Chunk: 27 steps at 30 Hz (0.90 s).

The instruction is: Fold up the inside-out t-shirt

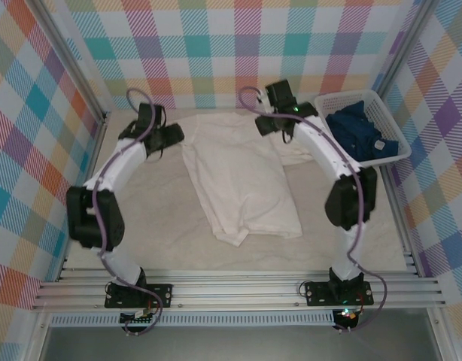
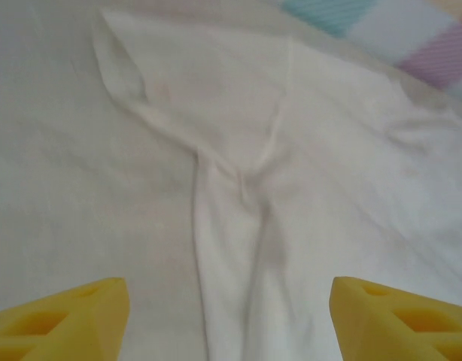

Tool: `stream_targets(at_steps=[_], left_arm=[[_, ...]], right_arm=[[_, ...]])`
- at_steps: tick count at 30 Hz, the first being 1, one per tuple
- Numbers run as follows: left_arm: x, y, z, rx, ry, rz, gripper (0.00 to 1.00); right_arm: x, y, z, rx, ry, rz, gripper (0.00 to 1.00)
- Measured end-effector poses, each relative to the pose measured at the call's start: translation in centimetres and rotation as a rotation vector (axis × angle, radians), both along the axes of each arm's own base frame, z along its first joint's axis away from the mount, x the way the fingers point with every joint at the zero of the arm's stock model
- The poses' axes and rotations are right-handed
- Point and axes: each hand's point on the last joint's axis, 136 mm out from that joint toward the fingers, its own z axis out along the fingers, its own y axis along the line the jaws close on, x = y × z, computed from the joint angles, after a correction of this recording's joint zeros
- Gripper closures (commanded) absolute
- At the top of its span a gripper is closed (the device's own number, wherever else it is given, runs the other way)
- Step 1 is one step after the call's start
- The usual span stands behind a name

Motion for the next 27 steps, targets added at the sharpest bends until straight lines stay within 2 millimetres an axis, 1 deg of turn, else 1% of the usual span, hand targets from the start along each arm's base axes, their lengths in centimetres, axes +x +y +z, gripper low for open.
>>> stream_targets(at_steps=[1,2,5,6,7,8,9,10,12,15,17,19,21,23,25,27], left_arm=[[-1.7,-1.0,-0.8,-0.027,0.02,-0.024,0.3],[-3.4,-2.5,-1.8,-0.052,0.038,-0.058,0.31],[-9.4,-7.3,-5.8,-0.104,0.14,-0.182,0.33],[-11.8,-8.7,-7.3,-0.109,0.188,-0.227,0.34],[-13.9,-9.8,-8.4,-0.11,0.226,-0.267,0.35],[-15.9,-10.6,-9.4,-0.109,0.263,-0.301,0.37],[-17.6,-11.3,-10.1,-0.108,0.294,-0.329,0.38],[-18.6,-11.6,-10.4,-0.106,0.312,-0.345,0.39],[-20.1,-12.4,-10.7,-0.11,0.332,-0.374,0.4],[-20.9,-13.5,-10.7,-0.113,0.332,-0.403,0.42],[-21.4,-14.1,-10.8,-0.132,0.336,-0.423,0.44],[-21.8,-14.6,-10.9,-0.144,0.34,-0.441,0.44],[-22.3,-15.4,-10.7,-0.13,0.324,-0.484,0.43],[-23.2,-16.6,-10.3,-0.078,0.284,-0.571,0.39],[-24.4,-18.3,-9.6,0.001,0.215,-0.701,0.36],[-25.5,-20.2,-8.5,0.086,0.129,-0.84,0.35]], right_arm=[[-1.1,-0.9,-0.7,0.024,0.028,-0.02,0.33],[-2.3,-1.9,-1.8,0.06,0.06,-0.051,0.33],[-5.9,-4.1,-5.6,0.144,0.166,-0.126,0.33],[-7.7,-4.4,-7.2,0.169,0.219,-0.147,0.34],[-9.2,-4.5,-8.6,0.19,0.264,-0.162,0.34],[-11.3,-4.5,-10.1,0.21,0.322,-0.177,0.35],[-13.1,-4.5,-11.3,0.227,0.375,-0.19,0.35],[-14.4,-4.3,-12.3,0.24,0.417,-0.201,0.35],[-17.1,-4.0,-14.1,0.261,0.501,-0.227,0.36],[-19.9,-3.6,-16.1,0.269,0.585,-0.253,0.37],[-21.3,-3.1,-16.8,0.269,0.618,-0.251,0.37],[-22.3,-2.1,-16.7,0.276,0.629,-0.222,0.36],[-22.8,-0.7,-16.0,0.296,0.615,-0.177,0.35],[-23.0,0.3,-15.1,0.319,0.596,-0.142,0.34],[-22.8,0.3,-14.5,0.339,0.581,-0.139,0.34],[-22.1,-0.3,-14.3,0.365,0.57,-0.163,0.34]])
